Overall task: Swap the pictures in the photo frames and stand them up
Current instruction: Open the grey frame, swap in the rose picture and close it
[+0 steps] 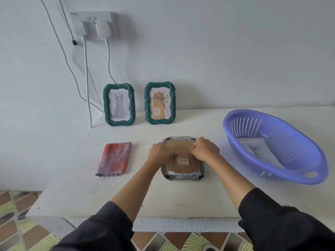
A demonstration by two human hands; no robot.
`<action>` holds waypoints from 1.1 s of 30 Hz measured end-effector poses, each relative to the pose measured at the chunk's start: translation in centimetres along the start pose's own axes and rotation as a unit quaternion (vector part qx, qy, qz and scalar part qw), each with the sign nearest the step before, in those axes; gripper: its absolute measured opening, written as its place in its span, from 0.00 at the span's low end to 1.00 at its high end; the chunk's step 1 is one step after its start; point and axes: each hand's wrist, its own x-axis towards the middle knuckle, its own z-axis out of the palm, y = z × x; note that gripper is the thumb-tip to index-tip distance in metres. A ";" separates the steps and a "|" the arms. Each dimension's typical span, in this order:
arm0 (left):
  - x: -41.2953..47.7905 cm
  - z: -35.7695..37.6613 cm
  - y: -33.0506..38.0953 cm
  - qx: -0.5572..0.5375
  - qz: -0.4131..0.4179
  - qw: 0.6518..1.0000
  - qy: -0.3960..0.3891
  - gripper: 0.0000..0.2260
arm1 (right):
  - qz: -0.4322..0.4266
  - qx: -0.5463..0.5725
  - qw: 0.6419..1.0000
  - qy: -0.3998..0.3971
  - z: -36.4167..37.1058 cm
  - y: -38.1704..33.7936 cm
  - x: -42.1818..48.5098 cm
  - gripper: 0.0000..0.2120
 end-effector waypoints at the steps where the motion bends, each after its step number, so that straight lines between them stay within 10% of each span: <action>1: 0.0 0.0 0.0 0.001 -0.001 1.000 -0.002 0.23 | -0.001 0.007 1.000 -0.002 0.0 0.0 0.0 0.16; 33: -2.4 -1.0 -0.8 -0.004 -0.014 1.000 0.003 0.14 | 0.043 0.004 0.999 0.001 -0.2 1.2 -1.9 0.15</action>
